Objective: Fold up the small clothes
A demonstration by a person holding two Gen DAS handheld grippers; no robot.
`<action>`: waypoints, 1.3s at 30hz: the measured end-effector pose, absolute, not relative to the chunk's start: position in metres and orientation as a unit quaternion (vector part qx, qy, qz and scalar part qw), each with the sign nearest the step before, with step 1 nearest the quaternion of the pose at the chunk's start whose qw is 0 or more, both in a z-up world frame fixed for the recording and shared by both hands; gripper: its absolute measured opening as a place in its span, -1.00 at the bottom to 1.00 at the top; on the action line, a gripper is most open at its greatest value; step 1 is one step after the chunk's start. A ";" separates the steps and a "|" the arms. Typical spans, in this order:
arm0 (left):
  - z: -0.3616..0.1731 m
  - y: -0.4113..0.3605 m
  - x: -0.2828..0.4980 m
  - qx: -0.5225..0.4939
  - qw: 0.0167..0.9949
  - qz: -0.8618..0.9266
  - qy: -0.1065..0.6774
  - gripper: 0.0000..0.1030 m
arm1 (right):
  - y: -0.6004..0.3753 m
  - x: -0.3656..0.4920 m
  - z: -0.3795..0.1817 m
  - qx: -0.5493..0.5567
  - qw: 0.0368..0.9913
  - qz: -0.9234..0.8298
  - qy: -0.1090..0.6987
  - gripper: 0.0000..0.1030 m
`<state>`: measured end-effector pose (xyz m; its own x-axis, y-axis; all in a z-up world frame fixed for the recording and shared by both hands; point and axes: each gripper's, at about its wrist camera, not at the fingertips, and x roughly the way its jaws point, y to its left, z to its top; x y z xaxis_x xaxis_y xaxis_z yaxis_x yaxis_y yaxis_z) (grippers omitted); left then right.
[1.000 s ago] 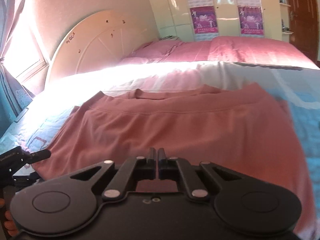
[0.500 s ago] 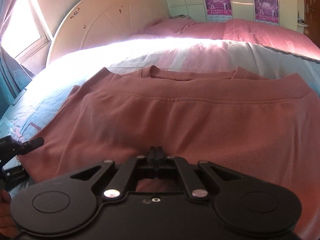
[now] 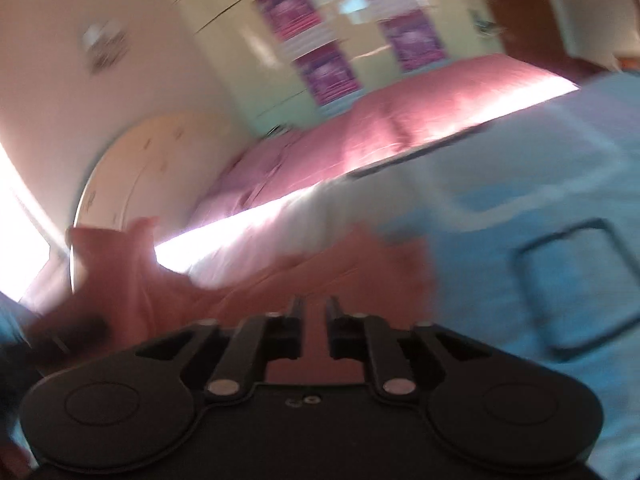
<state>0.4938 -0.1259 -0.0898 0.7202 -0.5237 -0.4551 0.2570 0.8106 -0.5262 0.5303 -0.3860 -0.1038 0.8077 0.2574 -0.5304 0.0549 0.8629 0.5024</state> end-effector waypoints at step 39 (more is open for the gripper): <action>-0.167 -0.097 0.550 -0.090 0.884 -0.203 0.411 0.38 | -0.373 0.521 -0.126 0.097 0.900 0.074 0.418 -0.83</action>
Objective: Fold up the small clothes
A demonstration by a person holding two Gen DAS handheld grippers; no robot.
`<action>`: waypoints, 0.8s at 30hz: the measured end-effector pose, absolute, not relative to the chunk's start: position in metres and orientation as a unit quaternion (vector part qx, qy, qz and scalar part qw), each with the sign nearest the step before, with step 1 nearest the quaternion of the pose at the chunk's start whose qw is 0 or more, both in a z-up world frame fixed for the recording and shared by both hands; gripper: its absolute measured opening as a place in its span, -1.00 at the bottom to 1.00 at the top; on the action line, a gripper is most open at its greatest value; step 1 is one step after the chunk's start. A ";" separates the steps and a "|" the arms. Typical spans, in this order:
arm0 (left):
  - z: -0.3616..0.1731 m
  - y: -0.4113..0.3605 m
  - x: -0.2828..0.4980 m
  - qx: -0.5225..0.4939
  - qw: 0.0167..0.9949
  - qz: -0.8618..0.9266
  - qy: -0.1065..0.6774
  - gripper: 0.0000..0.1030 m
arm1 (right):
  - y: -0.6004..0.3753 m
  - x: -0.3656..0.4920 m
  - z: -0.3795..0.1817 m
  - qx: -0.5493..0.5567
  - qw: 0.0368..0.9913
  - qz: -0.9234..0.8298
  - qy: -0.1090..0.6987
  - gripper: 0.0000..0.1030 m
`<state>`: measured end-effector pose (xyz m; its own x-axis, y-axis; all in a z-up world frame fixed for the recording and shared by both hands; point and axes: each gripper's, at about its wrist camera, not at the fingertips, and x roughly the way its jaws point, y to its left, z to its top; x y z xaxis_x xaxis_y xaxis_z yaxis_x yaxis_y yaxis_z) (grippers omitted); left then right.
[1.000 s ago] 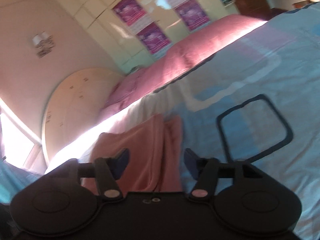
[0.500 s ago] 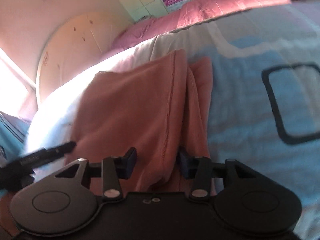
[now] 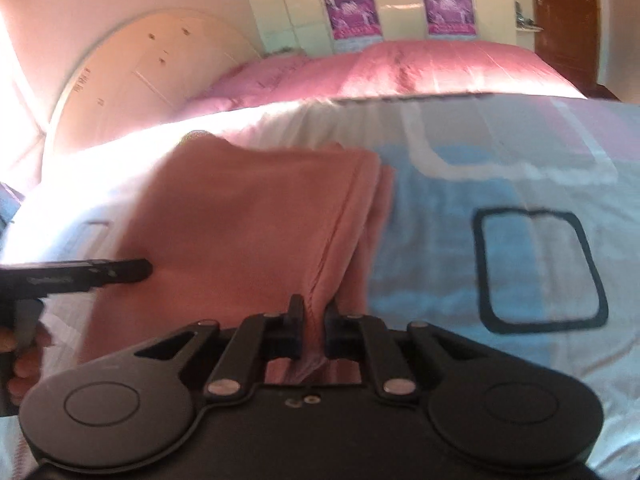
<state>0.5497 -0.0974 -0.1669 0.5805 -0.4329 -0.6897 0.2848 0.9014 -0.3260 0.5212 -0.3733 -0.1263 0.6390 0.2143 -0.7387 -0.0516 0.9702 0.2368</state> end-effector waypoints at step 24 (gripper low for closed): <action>-0.169 -0.143 0.646 -0.058 0.872 -0.293 0.387 0.42 | -0.365 0.618 -0.137 0.027 0.899 0.015 0.437 -1.00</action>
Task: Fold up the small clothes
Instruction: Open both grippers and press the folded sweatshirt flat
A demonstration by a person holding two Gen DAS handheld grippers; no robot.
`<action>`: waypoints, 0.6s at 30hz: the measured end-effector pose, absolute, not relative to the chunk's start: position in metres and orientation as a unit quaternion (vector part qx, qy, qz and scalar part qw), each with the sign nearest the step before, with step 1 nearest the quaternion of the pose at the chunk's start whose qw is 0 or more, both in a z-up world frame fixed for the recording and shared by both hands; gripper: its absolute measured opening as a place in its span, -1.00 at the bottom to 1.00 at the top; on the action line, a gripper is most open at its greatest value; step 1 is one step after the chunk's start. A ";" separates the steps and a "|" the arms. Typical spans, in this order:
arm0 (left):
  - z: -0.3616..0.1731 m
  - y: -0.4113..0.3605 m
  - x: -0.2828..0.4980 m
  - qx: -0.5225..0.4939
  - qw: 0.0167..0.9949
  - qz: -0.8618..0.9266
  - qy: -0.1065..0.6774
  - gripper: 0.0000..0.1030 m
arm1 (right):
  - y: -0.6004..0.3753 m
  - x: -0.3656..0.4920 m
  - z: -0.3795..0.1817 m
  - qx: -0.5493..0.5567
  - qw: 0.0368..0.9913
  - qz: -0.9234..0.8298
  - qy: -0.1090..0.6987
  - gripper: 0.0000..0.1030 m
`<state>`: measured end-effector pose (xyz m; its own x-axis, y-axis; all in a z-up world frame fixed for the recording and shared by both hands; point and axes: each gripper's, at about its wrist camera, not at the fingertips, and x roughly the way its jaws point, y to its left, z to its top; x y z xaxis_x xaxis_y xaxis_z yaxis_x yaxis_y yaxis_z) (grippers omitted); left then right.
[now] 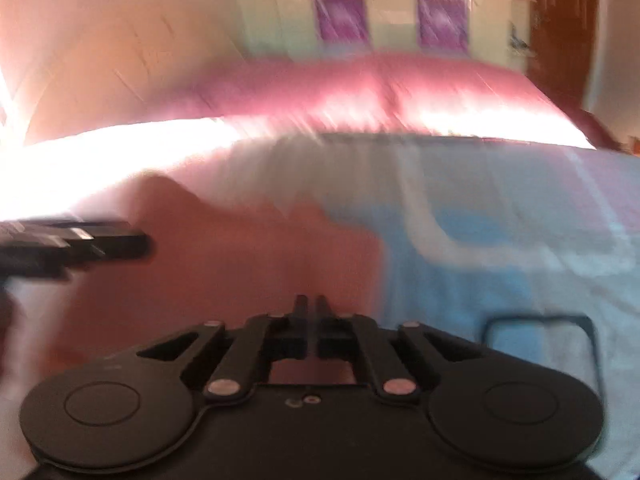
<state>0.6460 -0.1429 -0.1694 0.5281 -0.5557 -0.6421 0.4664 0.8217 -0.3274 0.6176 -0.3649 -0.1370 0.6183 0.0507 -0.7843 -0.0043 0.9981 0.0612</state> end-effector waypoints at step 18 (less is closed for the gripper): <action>-0.146 -0.111 0.649 0.009 0.926 -0.186 0.329 0.42 | -0.337 0.650 -0.124 0.109 0.910 0.075 0.394 -0.51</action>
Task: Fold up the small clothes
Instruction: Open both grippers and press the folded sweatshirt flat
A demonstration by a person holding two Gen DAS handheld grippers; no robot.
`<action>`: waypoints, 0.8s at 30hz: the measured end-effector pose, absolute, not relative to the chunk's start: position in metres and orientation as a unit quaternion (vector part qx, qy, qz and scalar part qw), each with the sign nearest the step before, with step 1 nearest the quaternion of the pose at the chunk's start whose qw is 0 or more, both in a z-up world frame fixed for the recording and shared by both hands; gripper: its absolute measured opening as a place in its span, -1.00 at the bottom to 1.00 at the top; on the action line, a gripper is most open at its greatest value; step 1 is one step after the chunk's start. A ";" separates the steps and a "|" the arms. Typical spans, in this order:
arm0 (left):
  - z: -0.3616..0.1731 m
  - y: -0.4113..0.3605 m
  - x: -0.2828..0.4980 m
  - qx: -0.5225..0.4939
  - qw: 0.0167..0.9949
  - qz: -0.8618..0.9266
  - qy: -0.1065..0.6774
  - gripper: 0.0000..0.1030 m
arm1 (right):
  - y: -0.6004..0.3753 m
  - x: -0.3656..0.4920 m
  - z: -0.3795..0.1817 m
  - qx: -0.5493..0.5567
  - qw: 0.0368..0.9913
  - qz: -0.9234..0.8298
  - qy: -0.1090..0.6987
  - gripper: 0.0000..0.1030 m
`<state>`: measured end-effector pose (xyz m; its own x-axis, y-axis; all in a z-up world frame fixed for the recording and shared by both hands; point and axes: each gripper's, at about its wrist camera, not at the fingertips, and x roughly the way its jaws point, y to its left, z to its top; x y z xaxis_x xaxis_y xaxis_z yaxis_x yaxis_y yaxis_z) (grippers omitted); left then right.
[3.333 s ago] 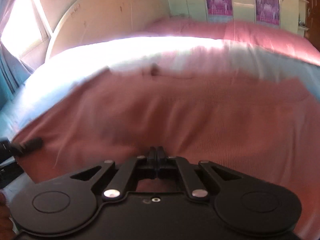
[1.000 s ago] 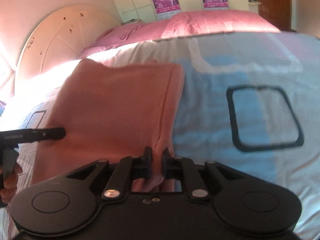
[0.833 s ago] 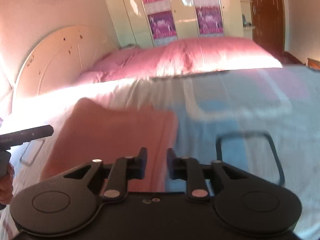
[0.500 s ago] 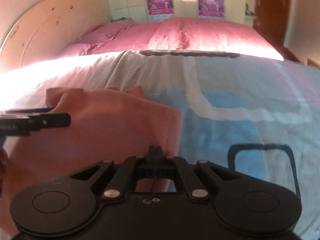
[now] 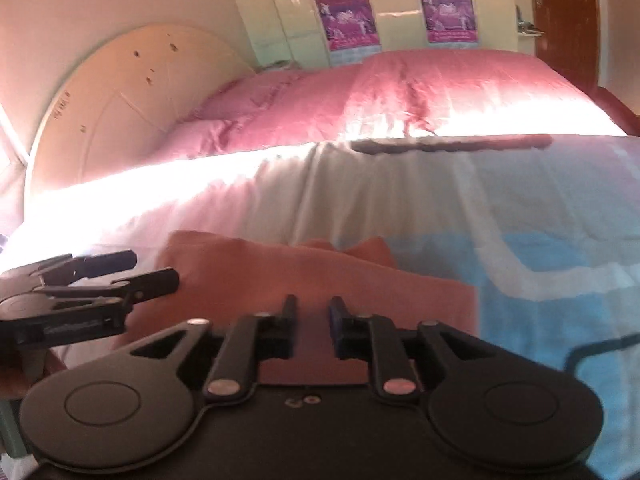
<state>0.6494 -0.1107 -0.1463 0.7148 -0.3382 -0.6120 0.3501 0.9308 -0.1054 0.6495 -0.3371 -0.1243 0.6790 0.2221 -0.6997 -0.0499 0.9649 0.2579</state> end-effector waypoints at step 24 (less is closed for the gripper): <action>-0.138 -0.147 0.612 0.070 0.908 -0.202 0.361 0.45 | -0.321 0.619 -0.127 0.018 0.911 0.043 0.411 -0.56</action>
<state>0.6121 -0.1472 -0.1379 0.6577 -0.3165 -0.6836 0.4175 0.9085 -0.0189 0.6186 -0.3214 -0.1267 0.6587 0.0919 -0.7468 -0.0630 0.9958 0.0670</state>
